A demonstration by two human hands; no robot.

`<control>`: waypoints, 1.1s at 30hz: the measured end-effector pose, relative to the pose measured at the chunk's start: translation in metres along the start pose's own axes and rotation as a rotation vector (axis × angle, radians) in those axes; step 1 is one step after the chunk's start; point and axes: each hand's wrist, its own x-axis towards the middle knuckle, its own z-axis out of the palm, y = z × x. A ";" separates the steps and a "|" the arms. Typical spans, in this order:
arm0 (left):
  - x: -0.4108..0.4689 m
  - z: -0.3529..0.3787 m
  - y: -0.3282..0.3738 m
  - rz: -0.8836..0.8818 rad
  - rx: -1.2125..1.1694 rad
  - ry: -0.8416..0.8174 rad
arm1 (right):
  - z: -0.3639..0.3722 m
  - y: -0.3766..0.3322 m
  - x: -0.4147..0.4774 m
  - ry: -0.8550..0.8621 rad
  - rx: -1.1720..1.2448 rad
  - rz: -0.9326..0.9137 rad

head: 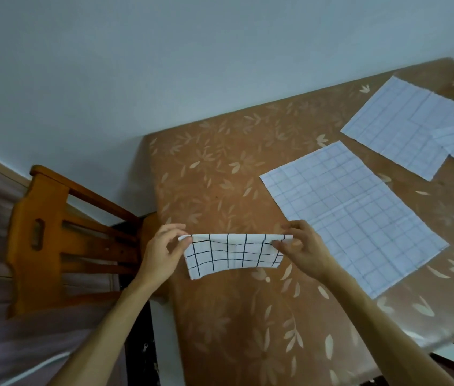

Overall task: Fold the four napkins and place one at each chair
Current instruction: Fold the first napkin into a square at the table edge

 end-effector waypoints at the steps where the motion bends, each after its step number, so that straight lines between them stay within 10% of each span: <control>1: -0.002 -0.003 0.004 -0.041 -0.072 -0.028 | -0.003 -0.003 -0.002 0.002 0.066 0.017; 21: -0.037 0.102 -0.066 -0.733 -0.478 -0.068 | 0.079 0.038 0.009 -0.207 0.247 0.305; 33: -0.021 0.116 -0.046 0.090 0.395 -0.136 | 0.073 0.036 0.033 -0.190 0.104 0.211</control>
